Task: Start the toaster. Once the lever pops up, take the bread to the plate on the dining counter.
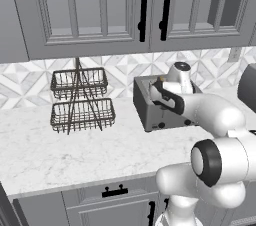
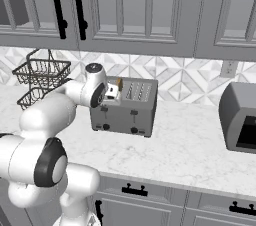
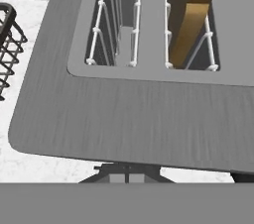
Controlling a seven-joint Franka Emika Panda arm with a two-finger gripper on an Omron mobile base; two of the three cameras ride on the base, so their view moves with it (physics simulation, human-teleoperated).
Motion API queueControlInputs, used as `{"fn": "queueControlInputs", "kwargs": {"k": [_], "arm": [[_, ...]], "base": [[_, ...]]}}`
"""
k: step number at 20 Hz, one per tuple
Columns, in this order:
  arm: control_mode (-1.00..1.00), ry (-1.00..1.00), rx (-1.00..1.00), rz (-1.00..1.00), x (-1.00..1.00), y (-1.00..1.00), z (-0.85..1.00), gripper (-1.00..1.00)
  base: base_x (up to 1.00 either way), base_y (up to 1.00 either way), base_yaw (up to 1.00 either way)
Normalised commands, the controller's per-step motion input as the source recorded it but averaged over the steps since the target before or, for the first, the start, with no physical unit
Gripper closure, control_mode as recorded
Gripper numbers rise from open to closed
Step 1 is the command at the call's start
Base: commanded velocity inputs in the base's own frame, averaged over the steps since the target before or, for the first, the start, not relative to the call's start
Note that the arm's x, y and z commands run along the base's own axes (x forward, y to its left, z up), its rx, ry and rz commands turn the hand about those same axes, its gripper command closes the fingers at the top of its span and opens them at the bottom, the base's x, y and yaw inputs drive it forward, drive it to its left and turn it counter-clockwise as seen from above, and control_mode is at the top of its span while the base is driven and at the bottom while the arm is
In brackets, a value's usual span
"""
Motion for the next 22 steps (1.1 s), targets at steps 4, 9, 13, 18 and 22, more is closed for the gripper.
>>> {"fn": "queueControlInputs", "kwargs": {"k": [4,9,13,18,22], "arm": [[-1.00,0.00,0.00,0.00,0.12,-0.04,-0.16,1.00],[-1.00,0.00,0.00,0.00,0.09,0.00,-0.27,1.00],[-1.00,0.00,0.00,0.00,0.07,0.00,-0.26,1.00],[-1.00,0.00,0.00,0.00,0.00,0.00,-0.27,1.00],[-1.00,0.00,0.00,-0.01,0.00,0.00,-0.19,1.00]], "base": [[0.00,0.00,0.00],[0.00,0.00,0.00],[0.00,0.00,0.00],[0.00,0.00,0.00],[0.00,0.00,0.00]]}}
